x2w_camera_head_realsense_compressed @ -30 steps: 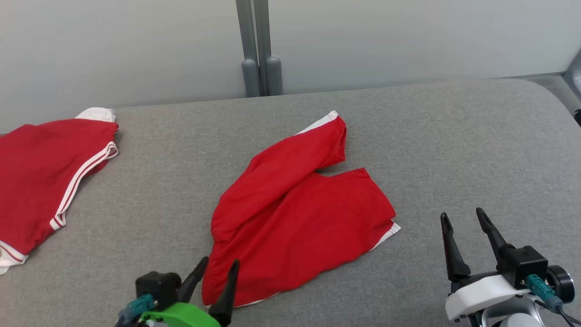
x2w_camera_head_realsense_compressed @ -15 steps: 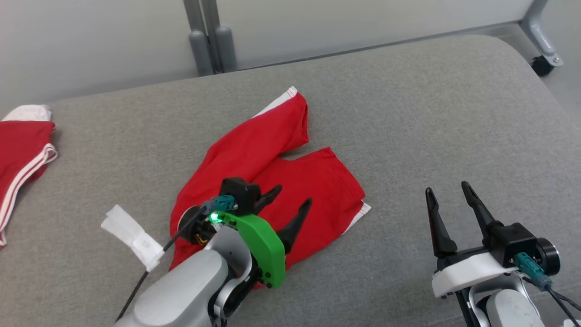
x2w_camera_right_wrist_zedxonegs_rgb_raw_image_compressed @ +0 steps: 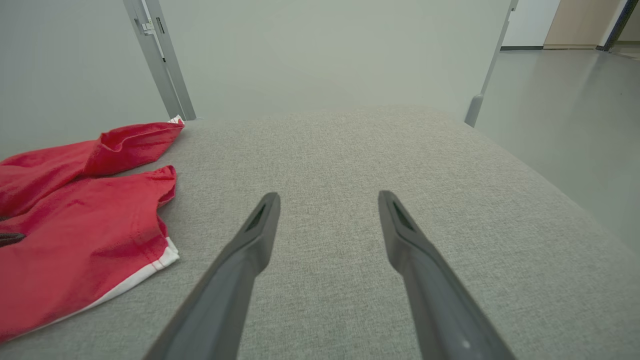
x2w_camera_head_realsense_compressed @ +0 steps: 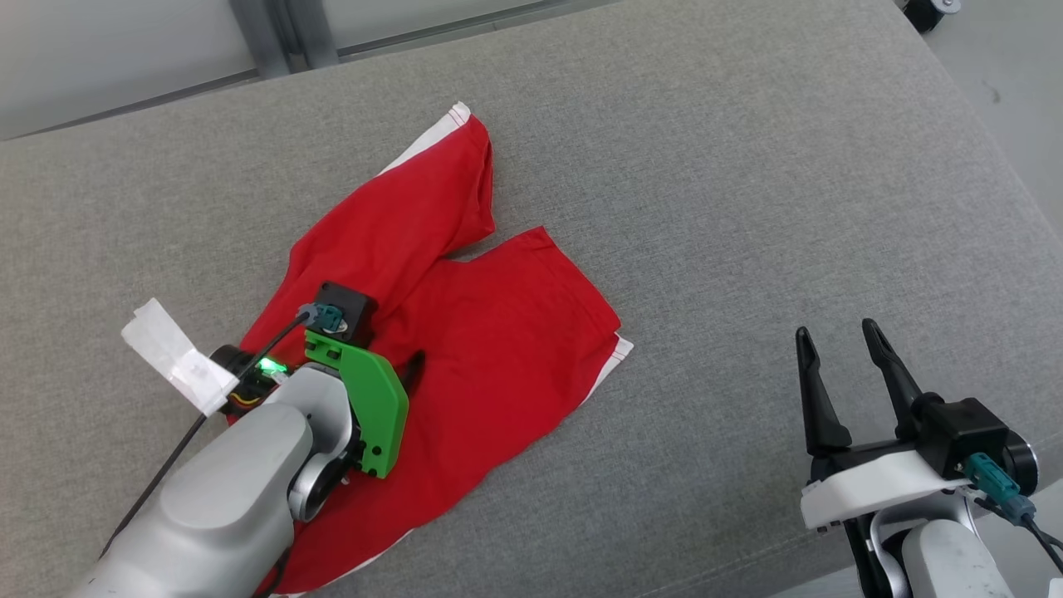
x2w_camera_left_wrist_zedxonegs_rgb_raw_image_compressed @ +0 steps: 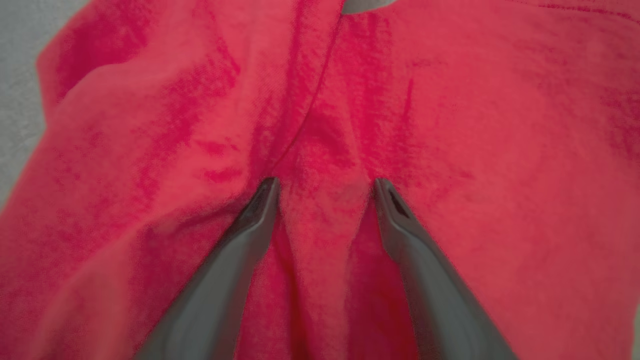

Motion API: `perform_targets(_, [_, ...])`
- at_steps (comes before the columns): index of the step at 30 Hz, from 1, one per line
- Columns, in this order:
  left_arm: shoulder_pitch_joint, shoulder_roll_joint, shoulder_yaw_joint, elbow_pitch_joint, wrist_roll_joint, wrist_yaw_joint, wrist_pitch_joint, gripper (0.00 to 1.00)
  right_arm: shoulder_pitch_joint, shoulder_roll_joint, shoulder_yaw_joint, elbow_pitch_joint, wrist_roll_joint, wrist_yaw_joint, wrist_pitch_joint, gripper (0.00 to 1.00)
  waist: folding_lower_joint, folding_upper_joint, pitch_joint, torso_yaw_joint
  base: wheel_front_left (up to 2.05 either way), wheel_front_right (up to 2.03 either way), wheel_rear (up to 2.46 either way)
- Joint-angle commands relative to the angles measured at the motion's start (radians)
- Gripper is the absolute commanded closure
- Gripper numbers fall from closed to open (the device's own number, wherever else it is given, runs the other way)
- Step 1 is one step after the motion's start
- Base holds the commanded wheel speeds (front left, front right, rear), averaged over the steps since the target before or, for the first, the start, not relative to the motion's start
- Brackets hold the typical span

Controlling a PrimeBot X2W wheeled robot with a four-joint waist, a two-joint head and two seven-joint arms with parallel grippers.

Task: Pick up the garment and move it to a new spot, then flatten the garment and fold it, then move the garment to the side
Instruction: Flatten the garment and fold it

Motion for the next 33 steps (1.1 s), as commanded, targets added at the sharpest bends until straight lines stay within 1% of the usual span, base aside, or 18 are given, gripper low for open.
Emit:
perform_targets(1, [0.015,0.011,-0.023,0.023,-0.006,-0.018,0.029,1.0,-0.019,0.0,0.007,-0.001,0.009,-0.001,-0.003,0.0,0.0,0.0,0.005,0.0,0.0,0.0,0.0])
perform_targets(3, [0.015,0.004,-0.034,0.032,-0.005,-0.033,0.035,1.0,-0.025,0.0,0.012,0.001,0.012,-0.001,-0.003,0.0,0.0,0.0,0.002,0.005,0.0,0.0,0.0])
perform_targets(5, [0.001,-0.002,-0.027,0.031,0.0,-0.035,0.01,1.0,-0.033,0.0,0.013,0.002,0.012,-0.001,-0.003,0.0,0.0,0.0,0.0,0.01,0.0,0.0,0.0])
perform_targets(12, [-0.089,-0.009,0.017,0.037,0.037,-0.014,-0.114,1.0,-0.043,0.0,0.016,-0.004,0.004,-0.001,-0.003,0.0,0.0,0.0,0.012,0.02,0.0,0.0,0.0])
perform_targets(17, [-0.134,-0.006,0.015,0.1,0.055,-0.044,-0.154,1.0,-0.053,0.0,0.022,0.0,0.001,-0.001,-0.003,0.0,0.0,0.0,0.031,0.007,0.0,0.0,0.0])
perform_targets(21, [-0.145,-0.019,0.026,0.166,0.05,-0.054,-0.213,1.0,-0.049,0.0,0.02,0.004,0.0,-0.001,-0.003,0.0,0.0,0.0,0.034,-0.001,0.0,0.0,0.0])
perform_targets(22, [-0.143,-0.024,0.029,0.178,0.046,-0.057,-0.227,0.75,-0.046,0.0,0.017,0.005,0.0,-0.001,-0.003,0.0,0.0,0.0,0.032,-0.001,0.0,0.0,0.0])
perform_targets(23, [-0.14,-0.032,0.029,0.191,0.046,-0.063,-0.246,0.24,-0.04,0.0,0.011,0.006,-0.003,-0.001,-0.003,0.0,0.0,0.0,0.029,0.002,0.0,0.0,0.0])
perform_targets(24, [-0.134,-0.037,0.033,0.2,0.041,-0.064,-0.261,0.0,-0.034,0.0,0.007,0.008,-0.005,-0.001,-0.003,0.0,0.0,0.0,0.025,0.005,0.0,0.0,0.0])
perform_targets(28, [-0.095,-0.063,0.062,0.216,0.025,-0.064,-0.367,0.0,-0.015,0.0,-0.012,0.006,-0.021,-0.001,-0.003,0.0,0.0,0.0,-0.009,0.028,0.0,0.0,0.0])
perform_targets(31, [-0.051,-0.073,0.1,0.18,0.01,-0.049,-0.442,0.0,-0.001,0.0,-0.025,-0.009,-0.043,-0.001,-0.003,0.0,0.0,0.0,-0.051,0.057,0.0,0.0,0.0])
perform_targets(33, [-0.007,-0.073,0.135,0.132,0.01,-0.031,-0.458,0.0,0.011,0.0,-0.031,-0.021,-0.061,-0.001,-0.003,0.0,0.0,0.0,-0.081,0.078,0.0,0.0,0.0])
